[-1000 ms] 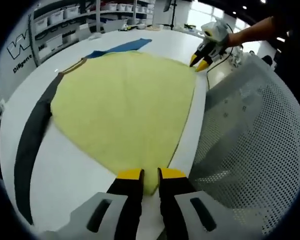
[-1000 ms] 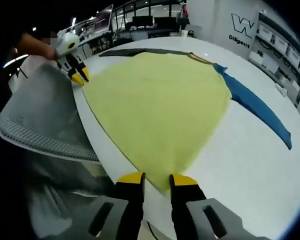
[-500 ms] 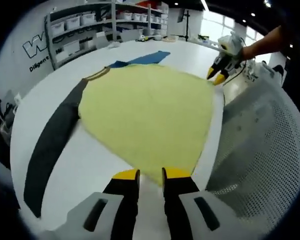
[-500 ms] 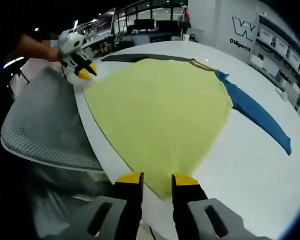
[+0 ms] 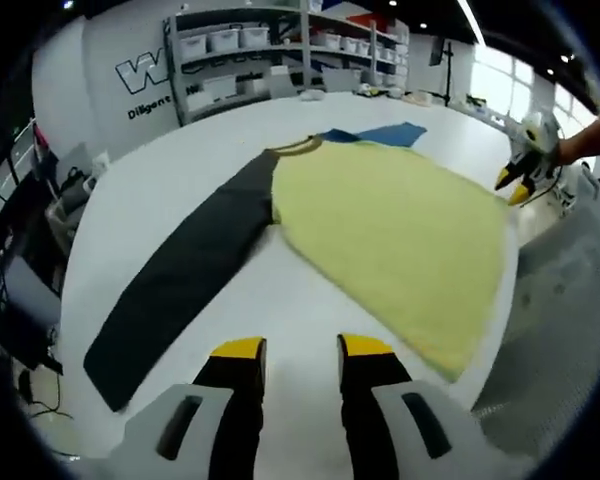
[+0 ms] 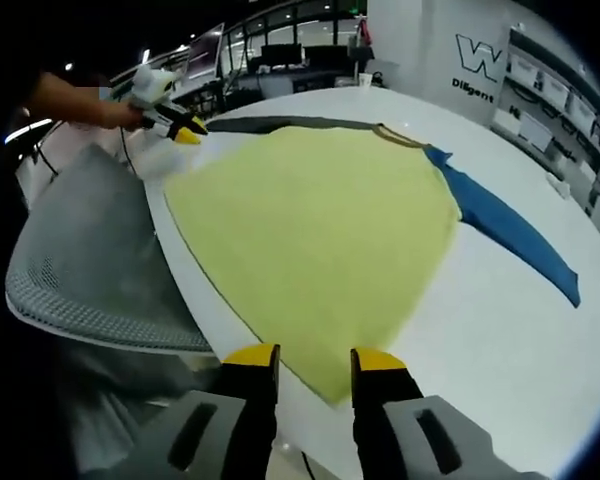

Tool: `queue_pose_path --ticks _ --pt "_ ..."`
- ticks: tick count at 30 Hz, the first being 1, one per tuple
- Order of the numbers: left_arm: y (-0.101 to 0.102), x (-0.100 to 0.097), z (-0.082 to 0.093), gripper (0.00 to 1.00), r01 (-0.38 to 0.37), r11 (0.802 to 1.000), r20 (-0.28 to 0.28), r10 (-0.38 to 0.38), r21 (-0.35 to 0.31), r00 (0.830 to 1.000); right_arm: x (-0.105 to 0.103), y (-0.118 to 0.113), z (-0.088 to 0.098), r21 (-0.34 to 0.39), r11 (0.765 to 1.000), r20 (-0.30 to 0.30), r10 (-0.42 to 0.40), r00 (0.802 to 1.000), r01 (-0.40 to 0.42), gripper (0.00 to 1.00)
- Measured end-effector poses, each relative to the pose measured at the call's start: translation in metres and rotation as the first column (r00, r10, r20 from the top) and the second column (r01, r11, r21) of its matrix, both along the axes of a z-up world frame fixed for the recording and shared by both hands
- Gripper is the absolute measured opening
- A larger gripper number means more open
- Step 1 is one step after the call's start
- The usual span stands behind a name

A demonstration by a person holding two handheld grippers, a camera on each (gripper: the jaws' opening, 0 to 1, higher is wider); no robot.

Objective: Fold the garment on the visible template until the final outline fits inside the template.

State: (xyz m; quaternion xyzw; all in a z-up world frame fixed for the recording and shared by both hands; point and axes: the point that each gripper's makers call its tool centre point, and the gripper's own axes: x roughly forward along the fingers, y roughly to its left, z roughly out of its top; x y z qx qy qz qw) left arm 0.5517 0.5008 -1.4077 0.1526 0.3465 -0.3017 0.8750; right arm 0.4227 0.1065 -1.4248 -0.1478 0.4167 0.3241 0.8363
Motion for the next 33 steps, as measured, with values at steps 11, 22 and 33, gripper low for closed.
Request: queue_pose_path --ticks 11,22,33 --pt "0.029 0.049 0.002 0.37 -0.131 0.991 0.024 0.132 -0.040 0.991 0.007 -0.003 0.013 -0.008 0.999 0.017 -0.039 0.999 0.039 0.23" --pt "0.036 0.063 -0.011 0.49 -0.195 0.980 -0.003 0.195 -0.045 0.981 0.008 -0.008 0.013 -0.017 0.997 0.009 -0.073 0.997 0.073 0.23" --pt "0.045 0.070 -0.023 0.77 -0.229 0.972 -0.034 0.228 -0.045 0.973 0.023 0.001 0.024 0.039 0.993 0.055 -0.109 0.993 0.107 0.45"
